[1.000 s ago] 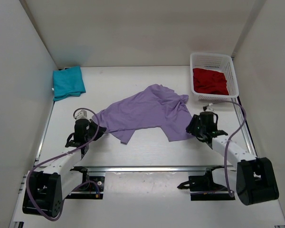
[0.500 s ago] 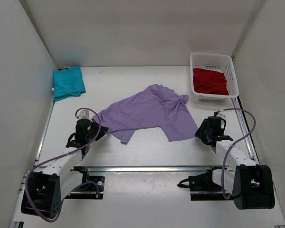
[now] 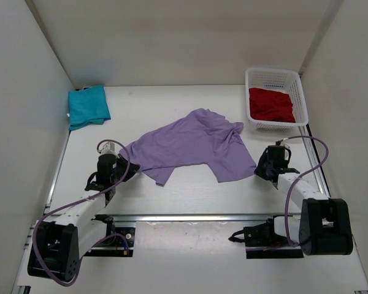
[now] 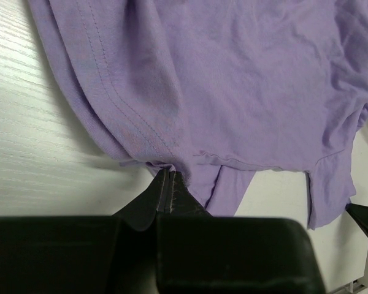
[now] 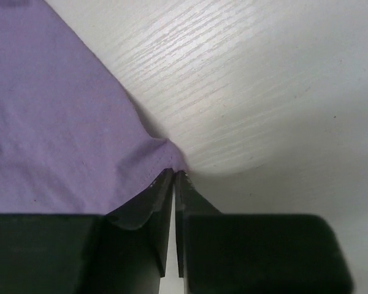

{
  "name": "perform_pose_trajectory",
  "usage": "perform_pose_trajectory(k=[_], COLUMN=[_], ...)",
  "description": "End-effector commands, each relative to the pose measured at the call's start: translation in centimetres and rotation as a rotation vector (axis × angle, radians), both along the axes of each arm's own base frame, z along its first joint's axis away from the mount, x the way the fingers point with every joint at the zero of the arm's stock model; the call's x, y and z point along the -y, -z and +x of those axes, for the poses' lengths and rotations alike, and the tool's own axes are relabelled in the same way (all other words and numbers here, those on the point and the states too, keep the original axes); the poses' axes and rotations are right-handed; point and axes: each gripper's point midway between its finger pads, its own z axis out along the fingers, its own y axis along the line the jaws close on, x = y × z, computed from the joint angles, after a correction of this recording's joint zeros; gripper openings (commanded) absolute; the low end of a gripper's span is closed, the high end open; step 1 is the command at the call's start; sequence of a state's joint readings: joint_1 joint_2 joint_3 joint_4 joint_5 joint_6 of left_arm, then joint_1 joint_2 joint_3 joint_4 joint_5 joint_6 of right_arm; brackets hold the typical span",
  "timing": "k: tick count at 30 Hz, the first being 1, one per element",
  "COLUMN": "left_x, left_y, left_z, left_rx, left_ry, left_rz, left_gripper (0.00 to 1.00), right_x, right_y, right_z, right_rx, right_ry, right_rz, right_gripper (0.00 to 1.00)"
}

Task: Fold and stack the t-shirts
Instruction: Flatten out the tshirt

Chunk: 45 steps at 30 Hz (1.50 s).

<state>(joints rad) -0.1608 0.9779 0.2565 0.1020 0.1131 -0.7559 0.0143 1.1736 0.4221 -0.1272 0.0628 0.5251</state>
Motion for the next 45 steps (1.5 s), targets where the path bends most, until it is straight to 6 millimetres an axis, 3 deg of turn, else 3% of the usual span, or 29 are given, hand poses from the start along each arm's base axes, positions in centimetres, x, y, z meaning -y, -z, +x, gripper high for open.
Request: perform_pose_trajectory(k=[1,3,6,8,9,10,11,12,14,15,16,17,18,20,24,27,28,30,31,32,33,35,37,38,39,40,42,43,45], left_x=[0.1,0.3,1.2,2.0,2.1,2.1,2.3,1.9,1.6,0.2,-0.8,-1.5,-2.6,-4.1,-4.8,-5.5,-6.1,-6.6,-7.3,-7.4,-7.6,-7.8,-7.2,-7.1,-6.8,-6.7,-6.4,-6.4,-6.3], left_y=[-0.9,-1.1,-2.9,-7.3,-10.0,-10.8,-14.5,-15.6,-22.5,-23.7,-28.2,-29.3,-32.0,-34.6,-37.9,-39.3,-40.0,-39.8,-39.3,-37.8,-36.8,-31.7,-28.4,-26.1,-25.0,-23.4,-24.0,-22.5,-26.7], left_z=[0.4,0.4,1.0,2.4,3.1,2.9,3.7,3.6,4.0,4.2,3.9,3.8,3.5,3.0,2.8,3.7,4.0,5.3,5.7,6.6,7.6,9.1,10.5,11.2,12.2,13.6,16.0,17.5,20.0], left_rx=[0.036,0.035,0.053,0.122,0.155,0.148,0.219,0.210,0.316,0.317,0.395,0.403,0.453,0.480,0.526,0.519,0.528,0.511,0.498,0.464,0.452,0.356,0.312,0.265,0.252,0.222,0.222,0.173,0.227], left_ry=[0.014,0.022,0.067,0.112,0.121,0.144,0.160,0.159,0.191,0.158,0.142,0.130,0.095,0.064,0.040,0.023,0.009,-0.010,-0.037,-0.043,-0.049,-0.055,-0.067,-0.065,-0.058,-0.063,-0.054,-0.048,-0.039], left_rz=[0.003,0.004,0.037,0.059,0.065,0.079,0.087,0.089,0.081,0.086,0.078,0.077,0.088,0.093,0.059,0.056,0.068,0.072,0.081,0.075,0.083,0.073,0.092,0.093,0.104,0.098,0.109,0.104,0.103], left_gripper=[0.00,0.00,0.00,0.00,0.00,0.00,0.00,0.00,0.00,0.00,0.00,0.00,0.00,0.00,0.00,0.00,0.00,0.00,0.00,0.00,0.00,0.00,0.00,0.00,0.00,0.00,0.00,0.00,0.00], right_x=[-0.2,-0.3,-1.2,-2.4,-2.3,-2.8,-3.7,-3.4,-3.9,-3.9,-4.2,-4.3,-4.5,-5.3,-6.2,-7.5,-9.3,-9.5,-8.0,-9.9,-9.9,-11.5,-12.4,-13.7,-13.4,-13.1,-13.7,-13.0,-12.0], right_y=[-0.2,-0.5,-3.3,-8.6,-9.6,-13.3,-17.5,-18.7,-26.2,-27.6,-30.7,-33.9,-35.2,-41.5,-47.9,-49.3,-49.3,-49.0,-47.8,-46.3,-46.0,-43.3,-42.4,-40.2,-41.4,-40.6,-38.4,-39.8,-42.6], right_z=[0.4,0.5,1.0,2.1,1.8,2.2,2.5,2.1,1.7,1.0,0.4,-0.3,-0.4,-2.1,-2.7,-0.3,1.4,5.2,8.0,9.9,10.7,14.3,16.8,18.6,19.2,21.5,25.4,26.0,27.2], right_rx=[-0.012,0.002,0.075,0.206,0.212,0.292,0.389,0.396,0.534,0.549,0.598,0.653,0.672,0.784,0.869,0.866,0.879,0.865,0.818,0.787,0.777,0.707,0.682,0.641,0.666,0.645,0.625,0.672,0.762], right_ry=[0.001,-0.007,-0.034,-0.075,-0.070,-0.083,-0.106,-0.094,-0.111,-0.117,-0.129,-0.135,-0.144,-0.178,-0.206,-0.223,-0.271,-0.395,-0.370,-0.451,-0.456,-0.525,-0.572,-0.617,-0.619,-0.604,-0.617,-0.599,-0.545], right_rz=[0.002,-0.019,-0.049,-0.060,-0.080,-0.099,-0.102,-0.129,-0.153,-0.171,-0.188,-0.197,-0.205,-0.181,-0.259,-0.390,-0.377,-0.286,-0.271,-0.237,-0.249,-0.277,-0.280,-0.270,-0.261,-0.262,-0.208,-0.180,-0.149], right_gripper=[0.01,0.00,0.00,0.00,0.00,0.00,0.00,0.00,0.00,0.00,0.00,0.00,0.00,0.00,0.00,0.00,0.00,0.00,0.00,0.00,0.00,0.00,0.01,0.00,0.00,0.00,0.00,0.00,0.01])
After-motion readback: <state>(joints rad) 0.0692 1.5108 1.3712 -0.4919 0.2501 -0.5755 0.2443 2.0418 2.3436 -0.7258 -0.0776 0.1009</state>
